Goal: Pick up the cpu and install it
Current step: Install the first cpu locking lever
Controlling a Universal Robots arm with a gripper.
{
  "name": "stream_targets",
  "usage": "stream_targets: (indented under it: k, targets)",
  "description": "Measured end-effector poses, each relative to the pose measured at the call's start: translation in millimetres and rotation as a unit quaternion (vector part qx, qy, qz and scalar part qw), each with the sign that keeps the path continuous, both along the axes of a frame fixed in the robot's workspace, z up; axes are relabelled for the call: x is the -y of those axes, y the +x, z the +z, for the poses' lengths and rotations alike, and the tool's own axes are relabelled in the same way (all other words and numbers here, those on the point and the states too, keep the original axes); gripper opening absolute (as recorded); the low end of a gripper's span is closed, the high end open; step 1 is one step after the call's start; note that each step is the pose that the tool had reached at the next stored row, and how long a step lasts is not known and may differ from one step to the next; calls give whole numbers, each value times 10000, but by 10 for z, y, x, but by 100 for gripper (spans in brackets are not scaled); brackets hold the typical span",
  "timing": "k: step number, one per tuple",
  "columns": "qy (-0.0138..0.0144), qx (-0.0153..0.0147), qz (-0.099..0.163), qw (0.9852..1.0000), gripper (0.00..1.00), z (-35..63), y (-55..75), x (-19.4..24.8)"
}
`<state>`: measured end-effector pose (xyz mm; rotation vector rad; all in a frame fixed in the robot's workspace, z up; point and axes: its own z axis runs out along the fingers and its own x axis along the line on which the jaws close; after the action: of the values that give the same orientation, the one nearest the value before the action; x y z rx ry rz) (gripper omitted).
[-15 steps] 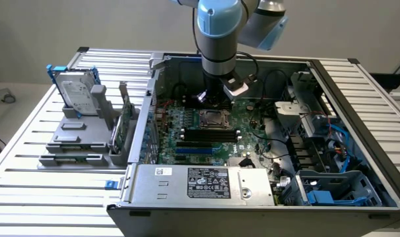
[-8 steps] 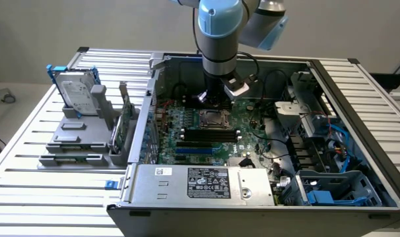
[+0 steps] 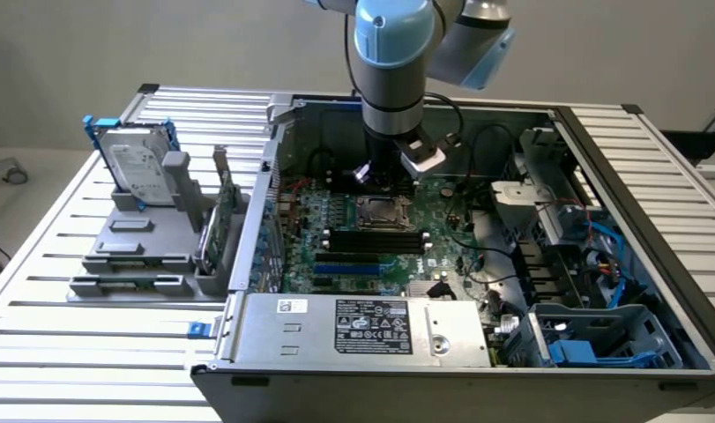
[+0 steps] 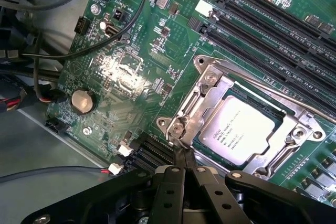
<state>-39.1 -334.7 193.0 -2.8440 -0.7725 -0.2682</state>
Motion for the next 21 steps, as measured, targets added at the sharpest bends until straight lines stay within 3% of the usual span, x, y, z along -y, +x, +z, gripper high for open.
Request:
stream_targets:
  k: [5, 11, 21]
  targets:
    - [11, 0, -29, 10000, 11, 0, 0, 3]
    - [61, 1, -96, 9999, 11, 0, 0, 2]
    - [98, 1, -216, 9997, 11, 0, 0, 5]
